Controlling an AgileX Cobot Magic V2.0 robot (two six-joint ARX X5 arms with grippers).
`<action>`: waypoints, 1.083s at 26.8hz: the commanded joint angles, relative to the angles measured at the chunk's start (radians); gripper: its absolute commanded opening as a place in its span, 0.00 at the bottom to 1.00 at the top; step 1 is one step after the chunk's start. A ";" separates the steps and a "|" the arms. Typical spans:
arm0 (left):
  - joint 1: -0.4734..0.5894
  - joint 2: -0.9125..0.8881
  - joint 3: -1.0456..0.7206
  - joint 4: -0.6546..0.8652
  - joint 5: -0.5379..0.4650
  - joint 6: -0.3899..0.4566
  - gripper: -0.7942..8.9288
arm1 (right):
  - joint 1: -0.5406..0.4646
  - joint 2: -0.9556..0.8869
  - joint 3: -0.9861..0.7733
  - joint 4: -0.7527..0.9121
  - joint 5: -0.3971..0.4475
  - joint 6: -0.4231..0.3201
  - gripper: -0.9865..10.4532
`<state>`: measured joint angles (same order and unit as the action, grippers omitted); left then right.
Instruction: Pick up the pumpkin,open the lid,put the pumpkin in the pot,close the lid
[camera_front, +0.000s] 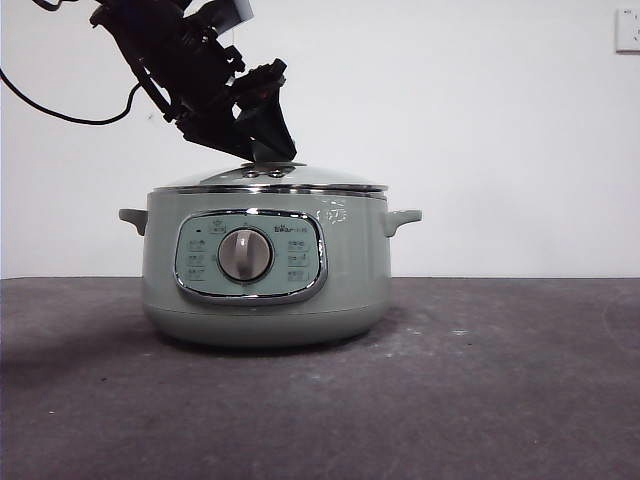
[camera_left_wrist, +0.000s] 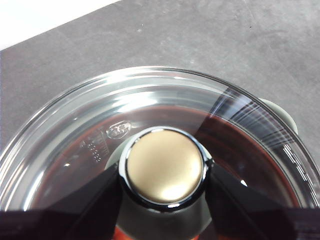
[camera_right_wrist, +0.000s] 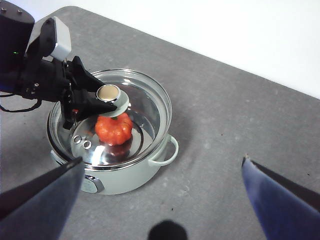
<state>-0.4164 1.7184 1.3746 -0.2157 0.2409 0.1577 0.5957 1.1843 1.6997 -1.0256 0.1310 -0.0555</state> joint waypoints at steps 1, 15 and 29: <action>-0.002 -0.003 0.008 0.001 0.000 0.012 0.07 | 0.002 0.000 0.000 0.002 -0.001 0.012 0.61; 0.000 -0.003 0.008 -0.066 0.001 0.029 0.07 | 0.001 0.000 0.000 0.002 0.000 0.013 0.61; 0.000 -0.016 0.008 -0.123 -0.002 0.026 0.67 | 0.001 0.000 0.000 -0.064 -0.041 0.013 0.61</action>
<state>-0.4160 1.7115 1.3880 -0.3046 0.2424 0.1677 0.5957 1.1843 1.6997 -1.0866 0.1032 -0.0551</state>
